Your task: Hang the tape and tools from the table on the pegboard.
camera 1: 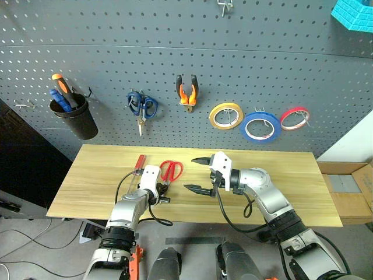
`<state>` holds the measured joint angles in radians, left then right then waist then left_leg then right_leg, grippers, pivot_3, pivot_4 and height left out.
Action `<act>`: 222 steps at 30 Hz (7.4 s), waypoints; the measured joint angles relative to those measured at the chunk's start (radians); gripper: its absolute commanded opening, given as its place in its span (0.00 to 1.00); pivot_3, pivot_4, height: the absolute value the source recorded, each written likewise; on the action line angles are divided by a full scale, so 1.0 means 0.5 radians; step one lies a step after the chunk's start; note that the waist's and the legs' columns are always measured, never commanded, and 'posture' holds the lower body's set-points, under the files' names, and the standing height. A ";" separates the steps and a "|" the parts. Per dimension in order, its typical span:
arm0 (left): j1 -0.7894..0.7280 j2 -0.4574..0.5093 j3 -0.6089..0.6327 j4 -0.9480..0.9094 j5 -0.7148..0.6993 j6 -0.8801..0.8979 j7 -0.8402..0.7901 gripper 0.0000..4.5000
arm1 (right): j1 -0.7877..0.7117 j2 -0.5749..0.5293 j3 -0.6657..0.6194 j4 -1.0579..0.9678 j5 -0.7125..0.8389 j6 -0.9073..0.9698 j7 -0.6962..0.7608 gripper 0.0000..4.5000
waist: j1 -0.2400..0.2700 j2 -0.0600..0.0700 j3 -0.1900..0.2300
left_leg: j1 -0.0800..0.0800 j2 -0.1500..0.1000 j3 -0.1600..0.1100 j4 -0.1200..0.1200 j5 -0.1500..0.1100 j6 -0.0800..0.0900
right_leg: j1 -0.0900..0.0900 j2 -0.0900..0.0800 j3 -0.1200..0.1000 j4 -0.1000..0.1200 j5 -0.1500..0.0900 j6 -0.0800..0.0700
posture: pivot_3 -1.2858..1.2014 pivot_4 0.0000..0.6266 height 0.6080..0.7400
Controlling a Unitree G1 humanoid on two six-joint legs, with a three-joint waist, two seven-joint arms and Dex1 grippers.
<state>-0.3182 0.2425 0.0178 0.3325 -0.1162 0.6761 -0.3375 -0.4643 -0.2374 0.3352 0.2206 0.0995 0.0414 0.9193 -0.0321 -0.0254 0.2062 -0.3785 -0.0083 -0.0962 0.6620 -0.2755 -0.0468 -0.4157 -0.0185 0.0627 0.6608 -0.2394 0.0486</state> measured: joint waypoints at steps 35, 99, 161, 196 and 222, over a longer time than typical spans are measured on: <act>1.023 0.149 0.247 -1.602 0.322 -0.884 0.382 0.05 | 0.073 0.142 -0.330 -0.711 0.643 0.641 -0.208 1.00 | 0.021 -0.001 -0.078 | -0.006 0.000 0.004 0.000 0.000 0.000 | -0.004 0.001 0.000 -0.004 -0.001 -0.002 | 0.54 0.11 1.00; -0.323 0.196 0.364 0.964 0.052 -1.078 0.033 0.99 | -0.034 0.420 0.162 -0.329 0.076 0.322 -0.404 1.00 | 0.001 0.003 0.029 | 0.022 0.004 -0.005 -0.005 -0.002 0.001 | 0.017 0.018 -0.002 0.003 -0.007 -0.014 | 0.53 0.44 1.00; 0.750 0.485 0.433 -1.319 0.714 -0.752 0.445 0.18 | -0.148 0.536 -0.208 -0.558 0.567 0.668 -0.423 1.00 | 0.101 -0.017 0.007 | -0.041 0.002 -0.016 -0.004 0.001 -0.023 | -0.045 -0.007 -0.054 0.004 0.002 -0.026 | 0.57 0.14 1.00; -1.190 0.882 0.375 0.980 0.438 -1.695 0.559 0.18 | -0.613 0.684 -0.231 -0.424 0.685 0.748 -0.573 1.00 | 0.054 -0.013 -0.013 | -0.015 0.005 -0.023 -0.004 0.008 -0.024 | -0.019 0.003 -0.064 0.008 0.003 -0.030 | 0.55 0.31 1.00; -1.025 0.790 0.543 0.441 0.137 -1.160 0.588 0.99 | -0.614 0.683 -0.228 -0.294 0.612 0.685 -0.492 1.00 | 0.060 -0.014 -0.014 | -0.014 0.004 -0.022 -0.005 0.008 -0.024 | -0.019 0.003 -0.062 0.008 0.003 -0.030 | 0.56 0.25 1.00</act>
<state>-0.8306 0.6374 0.2895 0.5530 -0.0479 0.0961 -0.0434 -0.7713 0.1043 0.2211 0.0734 0.4054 0.3838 0.6734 -0.0019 -0.0321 0.1994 -0.3853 -0.0061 -0.1073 0.6595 -0.2713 -0.0589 -0.4253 -0.0168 0.0318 0.6646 -0.2376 0.0334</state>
